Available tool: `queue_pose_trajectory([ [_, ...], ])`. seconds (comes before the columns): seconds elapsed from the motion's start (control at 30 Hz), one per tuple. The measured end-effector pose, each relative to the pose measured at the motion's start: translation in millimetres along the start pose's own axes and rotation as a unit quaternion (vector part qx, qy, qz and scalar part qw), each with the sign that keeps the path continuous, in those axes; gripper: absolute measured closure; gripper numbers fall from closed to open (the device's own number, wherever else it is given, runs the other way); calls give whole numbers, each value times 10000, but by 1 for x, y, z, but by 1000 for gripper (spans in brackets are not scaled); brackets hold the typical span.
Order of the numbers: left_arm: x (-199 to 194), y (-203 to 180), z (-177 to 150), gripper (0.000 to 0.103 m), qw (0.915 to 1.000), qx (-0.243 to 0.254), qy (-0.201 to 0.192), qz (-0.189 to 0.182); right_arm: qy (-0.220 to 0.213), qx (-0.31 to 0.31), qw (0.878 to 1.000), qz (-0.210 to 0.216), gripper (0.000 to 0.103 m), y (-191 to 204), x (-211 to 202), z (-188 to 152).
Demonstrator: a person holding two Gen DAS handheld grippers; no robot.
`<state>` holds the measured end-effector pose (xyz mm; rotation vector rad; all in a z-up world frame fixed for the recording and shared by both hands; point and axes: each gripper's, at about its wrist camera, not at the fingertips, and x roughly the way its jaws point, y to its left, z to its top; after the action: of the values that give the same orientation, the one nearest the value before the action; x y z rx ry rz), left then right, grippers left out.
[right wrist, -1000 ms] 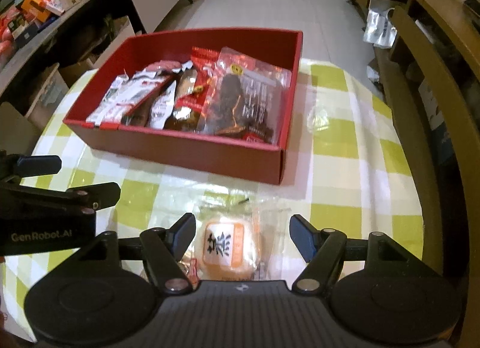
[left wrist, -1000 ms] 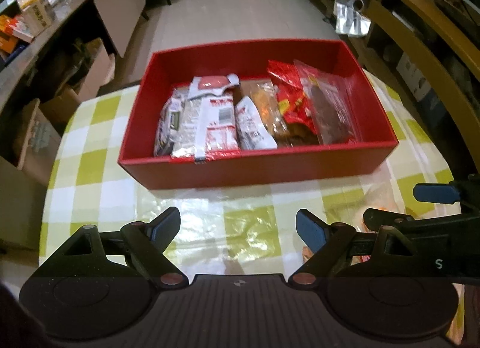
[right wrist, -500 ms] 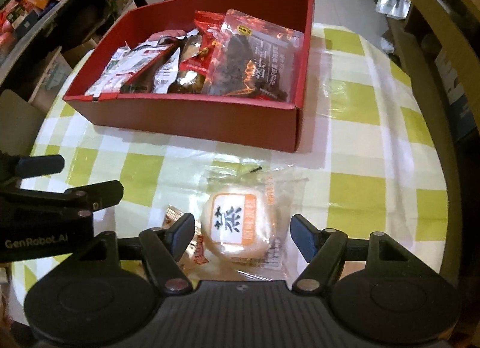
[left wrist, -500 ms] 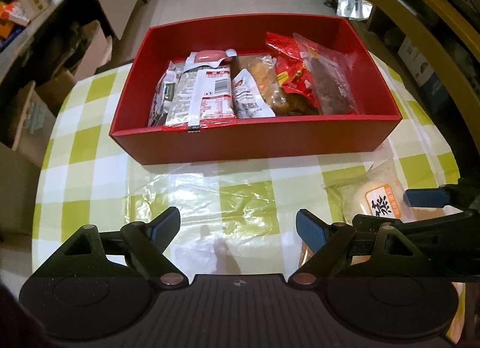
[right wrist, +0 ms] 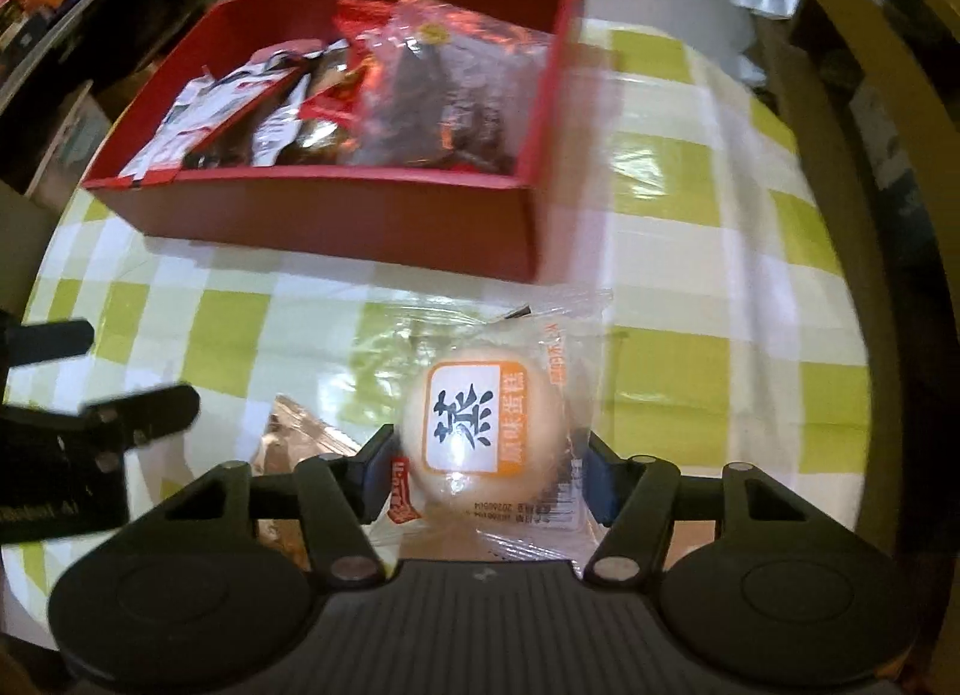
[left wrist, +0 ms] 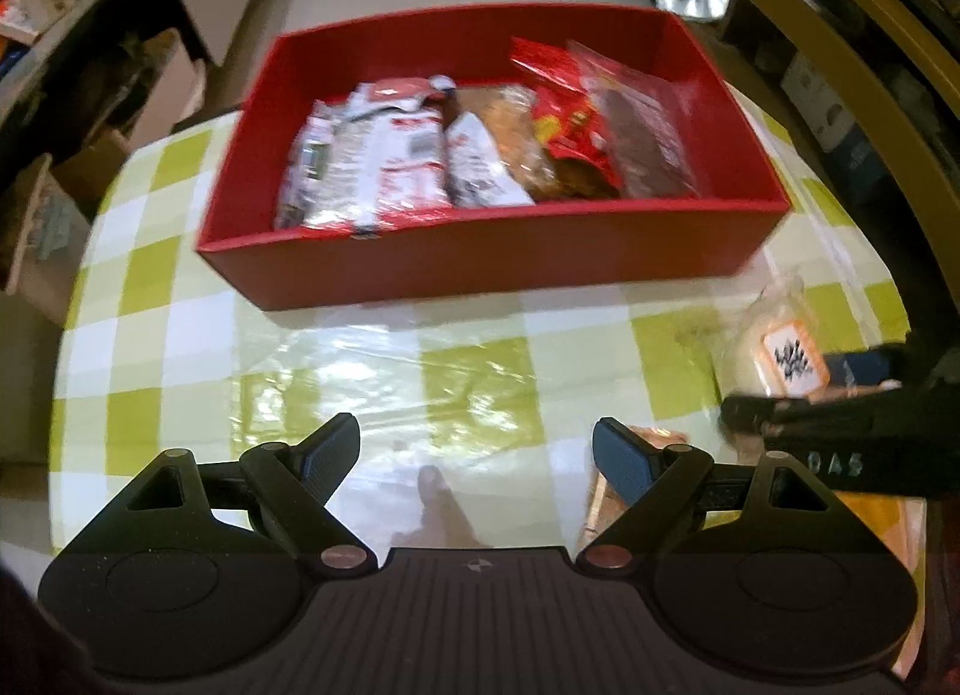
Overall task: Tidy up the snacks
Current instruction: 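Close right gripper on wrapped bun while left gripper closes on bronze foil packet, then lift wrapped bun with right tool while left tool lifts bronze foil packet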
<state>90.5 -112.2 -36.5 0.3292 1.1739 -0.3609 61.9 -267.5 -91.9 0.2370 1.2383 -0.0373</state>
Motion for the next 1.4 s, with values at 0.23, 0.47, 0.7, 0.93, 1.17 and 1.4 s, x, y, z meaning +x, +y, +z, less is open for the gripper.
queue_pose_trajectory([
  [0.23, 13, -37, -12, 13, 9987, 427, 221, -160, 10, 4, 10000, -49, 37, -4, -7, -7],
  [0.47, 32, -57, -18, 12, 9972, 583, 448, -137, 44, 60, 10000, -21, 37, -12, -10, -16],
  [0.7, 48, -64, -18, 15, 9972, 552, 503, -67, 41, 63, 10000, -43, 37, -16, -11, -18],
  [0.93, 45, -66, -16, 40, 9968, 528, 520, -311, 21, -2, 10000, -85, 37, -14, -12, -20],
  [1.17, 39, -57, -19, 54, 9970, 521, 528, -233, 25, -83, 9999, -139, 37, -10, -11, -20],
  [1.4, 34, -43, -18, 56, 9977, 451, 502, -93, 47, -294, 9993, -243, 37, 1, -11, -21],
])
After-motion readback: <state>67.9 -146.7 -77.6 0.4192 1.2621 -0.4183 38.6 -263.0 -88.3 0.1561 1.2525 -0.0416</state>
